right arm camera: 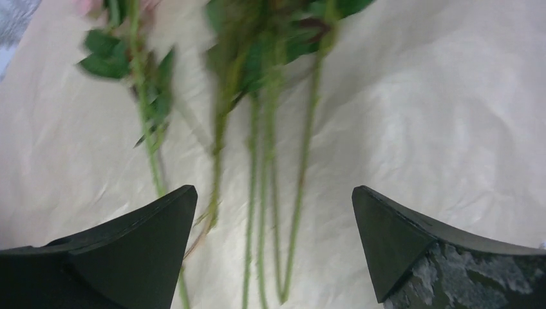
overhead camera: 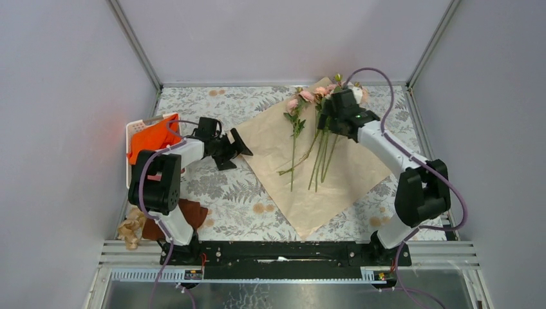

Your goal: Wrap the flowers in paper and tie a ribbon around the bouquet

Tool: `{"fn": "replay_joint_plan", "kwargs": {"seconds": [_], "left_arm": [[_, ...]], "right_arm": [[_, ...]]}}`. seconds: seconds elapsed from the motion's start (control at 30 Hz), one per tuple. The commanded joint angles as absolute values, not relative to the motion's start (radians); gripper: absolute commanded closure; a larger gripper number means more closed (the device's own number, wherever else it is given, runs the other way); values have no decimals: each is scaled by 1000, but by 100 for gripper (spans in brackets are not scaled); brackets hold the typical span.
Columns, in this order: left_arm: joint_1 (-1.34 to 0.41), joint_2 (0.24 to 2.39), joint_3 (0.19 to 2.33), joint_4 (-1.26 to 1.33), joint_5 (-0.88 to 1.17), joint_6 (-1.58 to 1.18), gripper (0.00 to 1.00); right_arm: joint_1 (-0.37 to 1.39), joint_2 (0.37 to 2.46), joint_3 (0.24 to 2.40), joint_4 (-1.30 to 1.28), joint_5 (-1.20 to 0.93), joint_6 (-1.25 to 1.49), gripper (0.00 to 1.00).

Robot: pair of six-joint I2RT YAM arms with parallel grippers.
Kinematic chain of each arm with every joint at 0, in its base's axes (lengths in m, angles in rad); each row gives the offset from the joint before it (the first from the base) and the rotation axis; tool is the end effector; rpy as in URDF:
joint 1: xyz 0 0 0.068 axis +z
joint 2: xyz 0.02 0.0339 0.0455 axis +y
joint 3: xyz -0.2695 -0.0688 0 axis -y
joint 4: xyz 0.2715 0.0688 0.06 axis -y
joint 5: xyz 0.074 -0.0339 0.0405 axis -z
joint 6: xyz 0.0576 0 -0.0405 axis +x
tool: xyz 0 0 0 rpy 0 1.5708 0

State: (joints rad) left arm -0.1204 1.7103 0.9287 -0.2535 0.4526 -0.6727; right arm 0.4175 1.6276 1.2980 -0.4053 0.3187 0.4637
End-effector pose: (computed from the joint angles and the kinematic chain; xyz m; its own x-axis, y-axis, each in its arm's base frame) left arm 0.3511 -0.0678 0.1235 -0.8731 -0.4588 -0.1649 -0.2741 0.7417 -0.6122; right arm 0.3794 0.1486 0.2652 -0.6254 0.1872 -0.7575 0.1198 0.9823 0.1439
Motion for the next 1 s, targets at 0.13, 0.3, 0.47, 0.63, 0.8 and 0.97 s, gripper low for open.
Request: {"fn": "replay_joint_plan", "kwargs": {"seconds": [0.13,0.3,0.47,0.63,0.8,0.97], "left_arm": [[-136,1894,984,-117,584,-745,4],[-137,1904,990,-120,581,-757,63],[-135,1819,965,-157,535,-728,100],[-135,1684,876,-278,444,-620,100],[-135,1611,812,-430,420,-515,100],[-134,1529,814,-430,402,-518,100]], "right_arm": [[162,1806,1382,-363,-9,383,0],[158,1980,1514,-360,-120,272,0],[163,2090,1563,-370,-205,199,12],[239,2117,1533,-340,-294,136,33],[384,2113,1531,-357,-317,63,33],[416,1997,1438,-358,-299,100,26]]}}
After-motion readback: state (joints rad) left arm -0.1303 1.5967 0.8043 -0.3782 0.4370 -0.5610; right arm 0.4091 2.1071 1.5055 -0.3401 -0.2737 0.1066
